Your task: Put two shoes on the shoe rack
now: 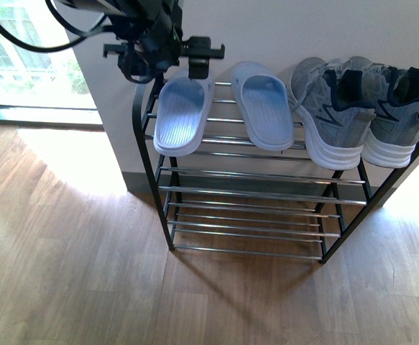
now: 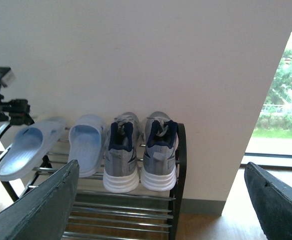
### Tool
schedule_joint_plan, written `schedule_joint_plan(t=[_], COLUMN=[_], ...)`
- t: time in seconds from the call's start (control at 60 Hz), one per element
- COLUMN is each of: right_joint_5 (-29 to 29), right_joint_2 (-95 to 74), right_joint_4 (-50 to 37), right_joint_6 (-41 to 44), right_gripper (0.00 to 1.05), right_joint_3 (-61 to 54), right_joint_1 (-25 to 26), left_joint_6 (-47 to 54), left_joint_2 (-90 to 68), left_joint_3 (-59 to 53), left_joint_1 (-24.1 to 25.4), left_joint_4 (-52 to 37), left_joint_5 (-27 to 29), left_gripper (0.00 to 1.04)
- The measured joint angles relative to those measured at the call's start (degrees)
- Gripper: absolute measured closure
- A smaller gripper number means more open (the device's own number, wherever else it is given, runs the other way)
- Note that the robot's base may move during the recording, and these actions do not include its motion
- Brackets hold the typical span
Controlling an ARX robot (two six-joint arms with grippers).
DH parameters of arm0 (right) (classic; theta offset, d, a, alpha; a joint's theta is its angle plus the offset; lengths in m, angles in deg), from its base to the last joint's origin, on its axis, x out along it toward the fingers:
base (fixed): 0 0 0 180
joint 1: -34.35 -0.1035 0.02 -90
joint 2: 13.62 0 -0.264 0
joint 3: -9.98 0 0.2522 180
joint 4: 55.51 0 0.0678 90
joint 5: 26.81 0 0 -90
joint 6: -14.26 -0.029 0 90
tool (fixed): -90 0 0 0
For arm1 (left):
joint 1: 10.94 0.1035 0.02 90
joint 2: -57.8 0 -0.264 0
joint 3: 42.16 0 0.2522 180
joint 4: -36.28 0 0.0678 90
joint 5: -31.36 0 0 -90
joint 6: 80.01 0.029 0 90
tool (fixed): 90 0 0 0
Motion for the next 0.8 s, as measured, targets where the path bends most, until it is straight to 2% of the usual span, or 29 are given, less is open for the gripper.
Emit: schedule_joint_plan(t=[0.067, 0.117, 0.133, 0.183, 0.3, 0.35, 0.467, 0.667, 0.801], right_joint_5=[0.00, 0.00, 0.00, 0.02, 0.00, 0.00, 0.00, 0.00, 0.00], right_joint_2=[0.00, 0.00, 0.00, 0.00, 0.00, 0.00, 0.00, 0.00, 0.00], right_joint_4=[0.00, 0.00, 0.00, 0.00, 0.00, 0.00, 0.00, 0.00, 0.00], right_joint_6=[0.00, 0.00, 0.00, 0.00, 0.00, 0.00, 0.00, 0.00, 0.00], right_gripper=[0.09, 0.09, 0.09, 0.09, 0.09, 0.09, 0.09, 0.09, 0.09], right_joint_3=[0.00, 0.00, 0.00, 0.00, 0.00, 0.00, 0.00, 0.00, 0.00], right_joint_1=[0.00, 0.00, 0.00, 0.00, 0.00, 0.00, 0.00, 0.00, 0.00], left_joint_6=[-1.01, -0.35, 0.17, 3.48, 7.76, 8.44, 9.09, 9.33, 9.66], left_joint_2=[5.33, 9.35, 10.16, 14.36, 22.53, 25.22, 31.87, 41.13, 47.06], left_joint_3=[-5.22, -9.70, -11.06, -19.76, -38.34, -44.02, -56.04, -70.75, -78.20], left_joint_1=[-0.09, -0.22, -0.22, -0.13, 2.32, 3.43, 6.25, 9.03, 10.71], left_joint_4=[-3.26, -7.26, -9.68, -28.17, -54.55, -59.65, -66.10, -69.83, -70.95], left_joint_5=[-0.33, 1.95, 3.28, 10.19, 10.25, 9.60, 7.93, 4.46, 2.56], left_gripper=[0.21, 0.15, 0.17, 0.27, 0.49, 0.56, 0.74, 1.04, 1.03])
